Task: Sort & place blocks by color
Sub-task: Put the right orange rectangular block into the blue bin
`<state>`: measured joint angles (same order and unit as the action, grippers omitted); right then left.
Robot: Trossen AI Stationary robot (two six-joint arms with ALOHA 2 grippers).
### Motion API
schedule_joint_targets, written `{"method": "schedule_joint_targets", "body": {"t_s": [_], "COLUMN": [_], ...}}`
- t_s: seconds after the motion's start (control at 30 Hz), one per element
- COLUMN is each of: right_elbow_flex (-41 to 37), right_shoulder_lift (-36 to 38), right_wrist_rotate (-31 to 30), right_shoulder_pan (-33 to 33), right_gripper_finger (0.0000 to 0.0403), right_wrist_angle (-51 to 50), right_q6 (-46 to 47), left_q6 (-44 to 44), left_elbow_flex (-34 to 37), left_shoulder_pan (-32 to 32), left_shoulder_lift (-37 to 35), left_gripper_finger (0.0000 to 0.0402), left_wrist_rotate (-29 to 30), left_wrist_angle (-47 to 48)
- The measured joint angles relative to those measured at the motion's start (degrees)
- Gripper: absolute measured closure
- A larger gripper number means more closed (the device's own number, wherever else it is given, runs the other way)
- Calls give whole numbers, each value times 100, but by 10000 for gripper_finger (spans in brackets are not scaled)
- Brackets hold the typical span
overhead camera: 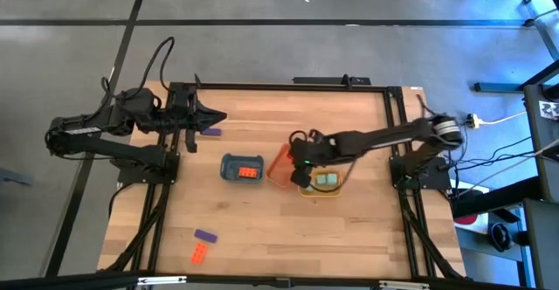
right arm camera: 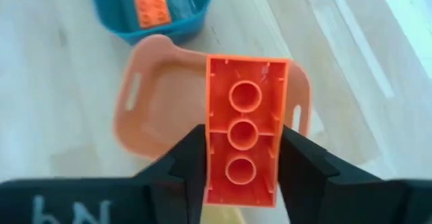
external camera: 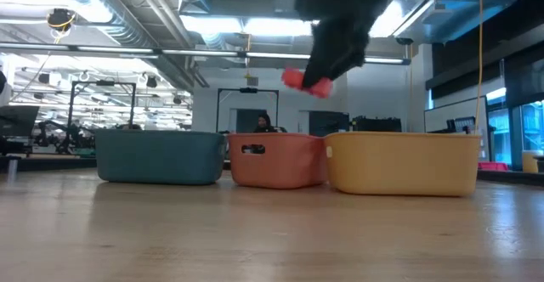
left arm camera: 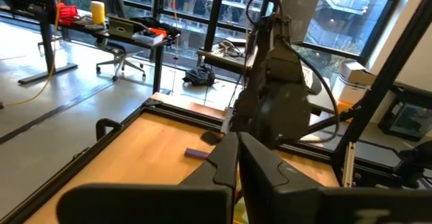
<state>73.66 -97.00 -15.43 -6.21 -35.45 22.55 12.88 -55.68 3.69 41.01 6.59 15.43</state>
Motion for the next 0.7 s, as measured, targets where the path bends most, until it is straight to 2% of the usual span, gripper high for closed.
{"method": "schedule_joint_targets", "body": {"t_s": [0.23,0.47,0.7], "right_elbow_flex": [-1294,-1265,-1161], "right_shoulder_lift": [1007,1127,1133], "right_wrist_rotate": [-30,-154,-114], "right_shoulder_pan": [-208,-148,-123], "right_gripper_finger": [265,265,265], "right_wrist_angle": [2033,3133,3192], "right_q6": [772,547,419], "left_q6": [1,26,43], "left_elbow_flex": [0,0,0], "left_shoulder_pan": [-1,1,-1], "left_shoulder_lift": [1,1,2], "left_gripper_finger": [400,386,345], "left_wrist_rotate": [41,81,146], "left_wrist_angle": [4,14,16]}}
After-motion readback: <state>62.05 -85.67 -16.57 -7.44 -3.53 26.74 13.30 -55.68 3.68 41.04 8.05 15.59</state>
